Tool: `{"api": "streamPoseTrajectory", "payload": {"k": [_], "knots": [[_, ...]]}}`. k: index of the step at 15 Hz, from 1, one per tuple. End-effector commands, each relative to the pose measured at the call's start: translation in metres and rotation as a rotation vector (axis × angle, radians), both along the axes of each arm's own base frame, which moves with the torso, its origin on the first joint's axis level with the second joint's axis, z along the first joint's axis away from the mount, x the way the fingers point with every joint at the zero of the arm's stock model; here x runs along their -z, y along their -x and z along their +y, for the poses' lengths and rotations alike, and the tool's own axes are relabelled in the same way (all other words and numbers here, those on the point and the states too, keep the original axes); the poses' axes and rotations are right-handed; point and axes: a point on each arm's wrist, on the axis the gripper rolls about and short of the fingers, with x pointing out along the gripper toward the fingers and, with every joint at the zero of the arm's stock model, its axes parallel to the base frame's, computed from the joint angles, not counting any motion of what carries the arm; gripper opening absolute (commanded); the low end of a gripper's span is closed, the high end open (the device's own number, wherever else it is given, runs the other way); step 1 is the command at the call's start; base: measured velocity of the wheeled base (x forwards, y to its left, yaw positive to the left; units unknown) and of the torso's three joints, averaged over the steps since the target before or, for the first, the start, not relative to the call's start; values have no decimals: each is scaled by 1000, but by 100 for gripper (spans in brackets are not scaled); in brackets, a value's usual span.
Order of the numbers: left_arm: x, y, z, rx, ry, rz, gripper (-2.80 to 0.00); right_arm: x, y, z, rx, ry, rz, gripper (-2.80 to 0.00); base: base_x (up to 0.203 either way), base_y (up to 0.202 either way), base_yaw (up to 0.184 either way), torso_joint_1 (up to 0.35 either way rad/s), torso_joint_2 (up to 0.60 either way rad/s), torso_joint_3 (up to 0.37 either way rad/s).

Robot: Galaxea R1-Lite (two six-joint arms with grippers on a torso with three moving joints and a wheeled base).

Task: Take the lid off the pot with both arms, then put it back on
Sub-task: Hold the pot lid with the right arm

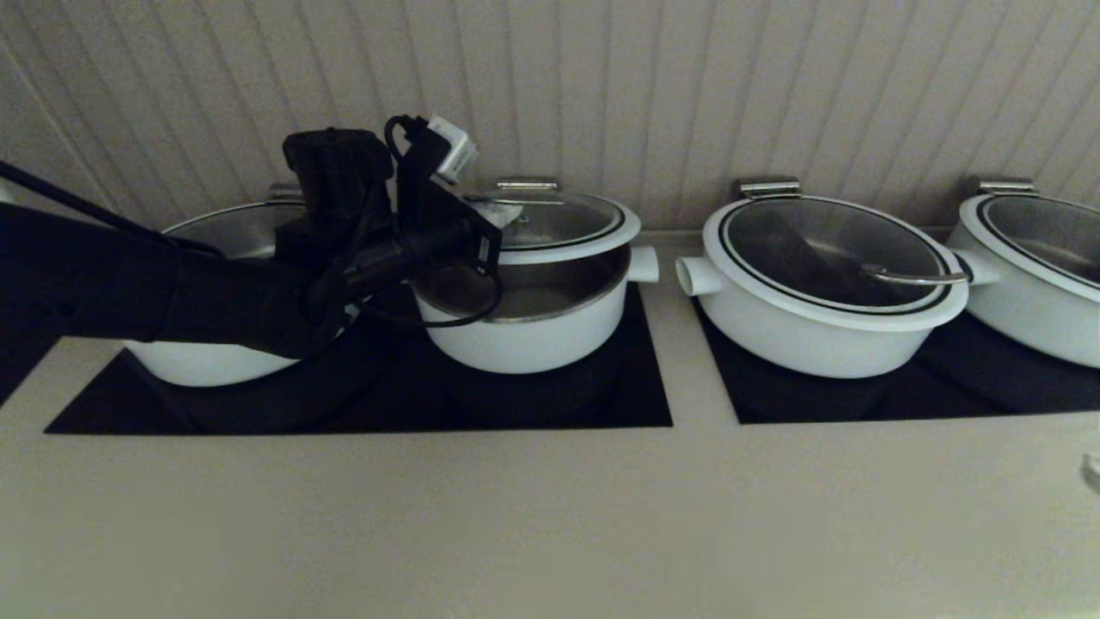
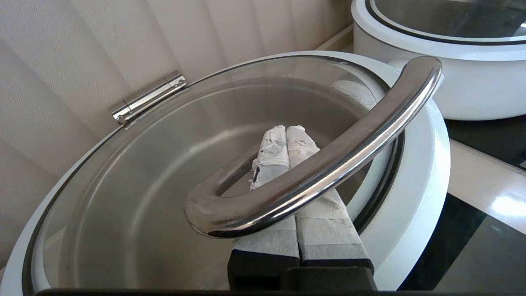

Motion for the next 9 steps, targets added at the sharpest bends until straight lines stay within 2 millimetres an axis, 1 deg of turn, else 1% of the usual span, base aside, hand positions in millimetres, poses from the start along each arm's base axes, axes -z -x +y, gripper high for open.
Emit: {"api": "streamPoseTrajectory", "payload": {"k": [1, 3, 5, 8, 9], "knots": [[1, 0, 0, 1, -1, -3, -280, 9, -67, 7, -120, 71, 127, -280, 0, 0, 0, 0, 0, 0], [2, -1, 0, 1, -2, 0, -280, 15, -100, 20, -248, 111, 128, -280, 0, 0, 0, 0, 0, 0], [3, -1, -1, 1, -3, 2, -280, 23, -129, 39, -357, 132, 113, -280, 0, 0, 0, 0, 0, 0], [5, -2, -1, 0, -5, 6, -280, 33, -172, 72, -470, 138, 41, -280, 0, 0, 0, 0, 0, 0], [5, -2, -1, -2, -4, 6, -280, 30, -184, 89, -516, 130, 0, -280, 0, 0, 0, 0, 0, 0]]}}
